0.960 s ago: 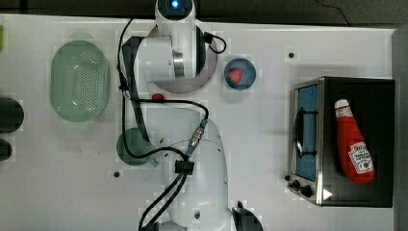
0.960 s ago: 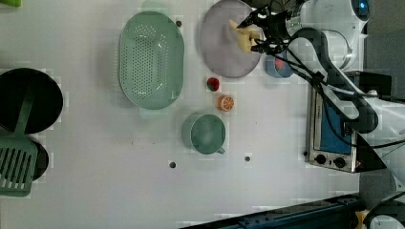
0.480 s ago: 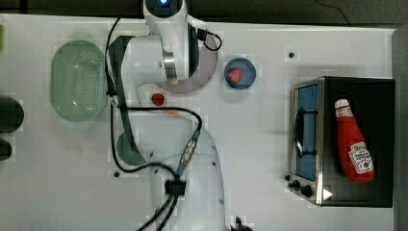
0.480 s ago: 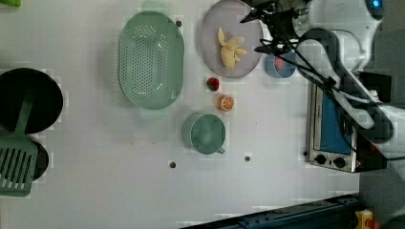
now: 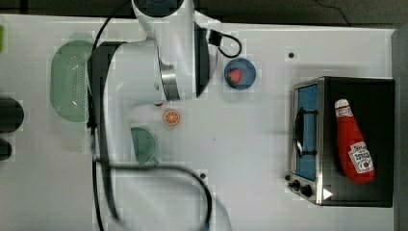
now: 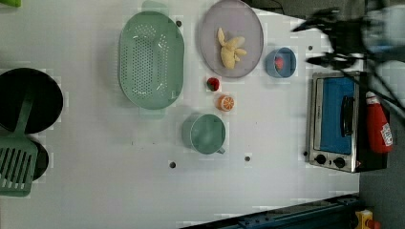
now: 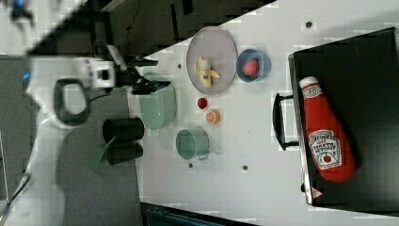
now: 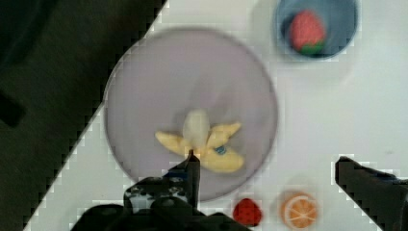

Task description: Pick banana from table and place on plate.

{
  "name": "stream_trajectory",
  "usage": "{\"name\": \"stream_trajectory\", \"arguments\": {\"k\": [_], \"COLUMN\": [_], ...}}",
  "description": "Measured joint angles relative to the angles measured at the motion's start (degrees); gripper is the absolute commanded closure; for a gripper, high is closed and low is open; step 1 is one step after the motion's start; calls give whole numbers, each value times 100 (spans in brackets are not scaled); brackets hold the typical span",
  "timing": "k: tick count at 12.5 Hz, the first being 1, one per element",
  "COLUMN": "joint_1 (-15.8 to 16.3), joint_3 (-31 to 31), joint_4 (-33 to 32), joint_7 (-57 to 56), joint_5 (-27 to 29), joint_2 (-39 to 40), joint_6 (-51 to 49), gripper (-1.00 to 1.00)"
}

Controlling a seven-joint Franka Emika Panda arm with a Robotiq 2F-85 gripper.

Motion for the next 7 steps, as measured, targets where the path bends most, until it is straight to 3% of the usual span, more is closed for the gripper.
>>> {"name": "stream_trajectory", "arguments": {"k": [2, 7], "joint_1": [-152, -338], "joint_3": [-70, -391], "joint_4": [-632, -1746], "joint_7": [8, -21], "joint_5": [218, 97], "joint_2": [-959, -2827], "joint_6": [-108, -1130], "gripper": [-100, -100]}}
